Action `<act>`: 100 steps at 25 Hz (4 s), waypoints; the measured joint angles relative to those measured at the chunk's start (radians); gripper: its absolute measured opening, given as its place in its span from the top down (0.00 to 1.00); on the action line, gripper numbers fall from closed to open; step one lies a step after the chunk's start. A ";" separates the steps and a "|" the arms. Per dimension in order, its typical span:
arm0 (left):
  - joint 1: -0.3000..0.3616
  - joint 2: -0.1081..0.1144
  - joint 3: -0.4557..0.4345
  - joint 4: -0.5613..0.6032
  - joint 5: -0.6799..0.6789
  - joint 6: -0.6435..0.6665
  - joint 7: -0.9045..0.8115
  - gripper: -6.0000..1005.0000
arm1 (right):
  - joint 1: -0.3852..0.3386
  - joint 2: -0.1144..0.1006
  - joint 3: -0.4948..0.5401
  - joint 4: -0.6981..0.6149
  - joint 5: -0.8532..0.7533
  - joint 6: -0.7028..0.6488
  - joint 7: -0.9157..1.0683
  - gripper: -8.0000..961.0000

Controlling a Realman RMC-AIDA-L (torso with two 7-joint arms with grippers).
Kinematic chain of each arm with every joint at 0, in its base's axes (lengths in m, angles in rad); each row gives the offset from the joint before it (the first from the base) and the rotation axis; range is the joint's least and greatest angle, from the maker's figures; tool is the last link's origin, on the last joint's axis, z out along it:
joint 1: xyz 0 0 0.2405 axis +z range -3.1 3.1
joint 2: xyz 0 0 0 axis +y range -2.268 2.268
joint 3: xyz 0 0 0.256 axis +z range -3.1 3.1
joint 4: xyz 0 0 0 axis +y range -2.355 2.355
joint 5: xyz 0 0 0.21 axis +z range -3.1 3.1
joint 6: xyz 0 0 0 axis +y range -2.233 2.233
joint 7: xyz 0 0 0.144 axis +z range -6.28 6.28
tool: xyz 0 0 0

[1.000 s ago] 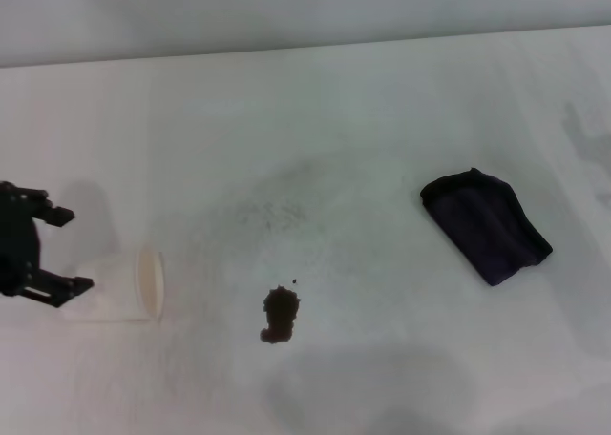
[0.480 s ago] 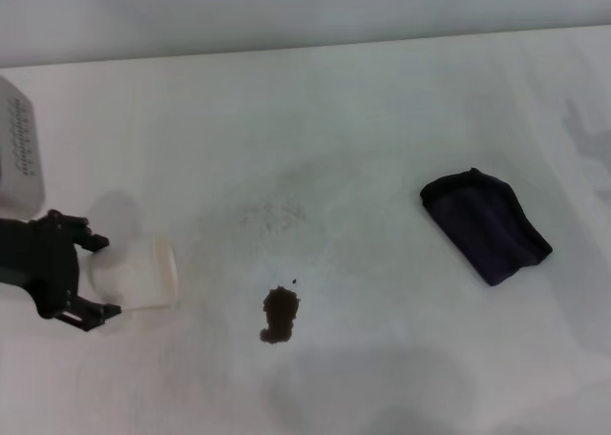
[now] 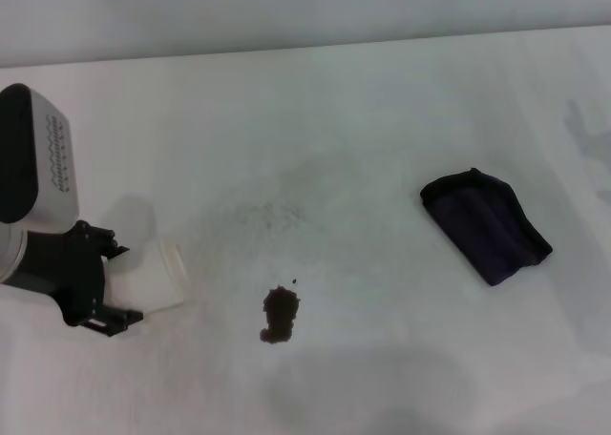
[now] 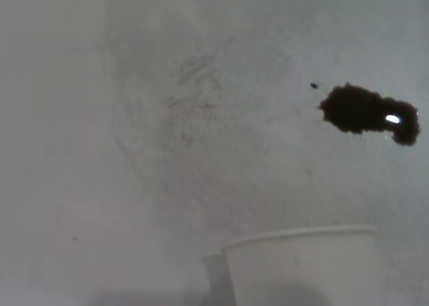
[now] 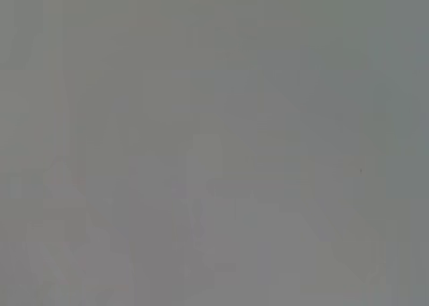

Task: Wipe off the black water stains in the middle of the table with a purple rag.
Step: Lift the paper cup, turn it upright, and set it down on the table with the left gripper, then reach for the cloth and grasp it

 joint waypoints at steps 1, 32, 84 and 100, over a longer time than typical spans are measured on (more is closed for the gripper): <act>0.001 0.000 0.000 0.000 -0.013 0.011 0.000 0.14 | 0.000 0.000 0.000 0.000 -0.001 -0.001 0.000 0.17; 0.116 -0.003 0.013 -0.476 -1.043 0.304 0.553 0.41 | -0.003 0.003 -0.045 0.001 -0.020 0.011 -0.006 0.17; 0.217 -0.007 0.013 -0.732 -1.195 0.334 0.895 0.17 | -0.011 0.000 -0.067 0.001 -0.020 0.005 -0.003 0.18; 0.340 -0.002 0.006 -0.769 -1.348 0.189 1.059 0.12 | -0.004 0.002 -0.077 0.001 -0.020 0.026 0.001 0.18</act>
